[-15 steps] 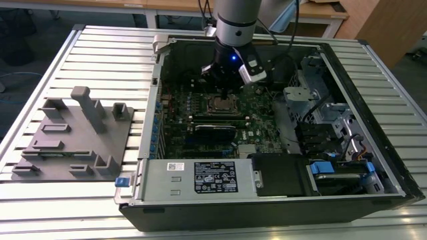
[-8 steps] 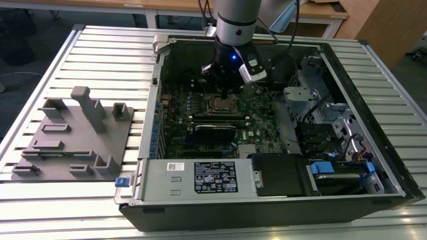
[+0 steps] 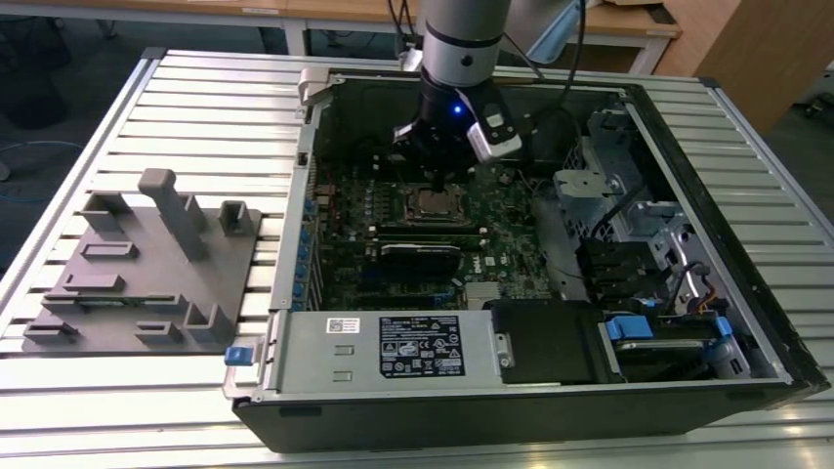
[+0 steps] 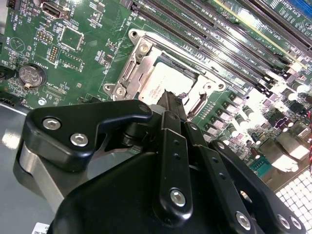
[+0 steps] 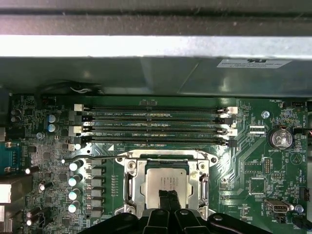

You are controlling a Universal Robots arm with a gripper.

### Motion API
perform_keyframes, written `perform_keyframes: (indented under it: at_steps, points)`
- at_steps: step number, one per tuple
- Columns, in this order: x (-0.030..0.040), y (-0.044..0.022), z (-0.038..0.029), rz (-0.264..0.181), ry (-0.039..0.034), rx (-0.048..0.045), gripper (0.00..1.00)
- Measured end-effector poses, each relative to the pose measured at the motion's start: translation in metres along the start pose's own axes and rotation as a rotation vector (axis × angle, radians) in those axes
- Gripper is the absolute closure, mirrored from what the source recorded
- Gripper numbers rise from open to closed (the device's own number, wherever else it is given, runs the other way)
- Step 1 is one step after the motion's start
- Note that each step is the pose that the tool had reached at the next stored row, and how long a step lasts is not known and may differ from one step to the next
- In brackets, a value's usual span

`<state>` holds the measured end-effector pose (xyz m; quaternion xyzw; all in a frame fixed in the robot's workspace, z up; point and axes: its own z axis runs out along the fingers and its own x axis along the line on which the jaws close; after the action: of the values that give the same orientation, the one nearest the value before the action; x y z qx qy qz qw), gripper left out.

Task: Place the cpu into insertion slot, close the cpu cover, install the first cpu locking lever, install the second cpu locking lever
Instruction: 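Install the first cpu locking lever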

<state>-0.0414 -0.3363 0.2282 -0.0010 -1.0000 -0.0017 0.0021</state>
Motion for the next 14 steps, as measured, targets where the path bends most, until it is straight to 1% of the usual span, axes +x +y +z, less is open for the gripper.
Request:
perform_keyframes:
  at_steps: [4,6,14]
  points:
    - [0.0,0.0001,-0.0005,0.0,-0.0002,-0.0003,0.9]
    - [0.0,0.0,-0.0025,0.0,0.0,0.0,0.9]
    - [0.0,0.0,-0.0044,0.0,-0.0001,-0.0001,0.9]
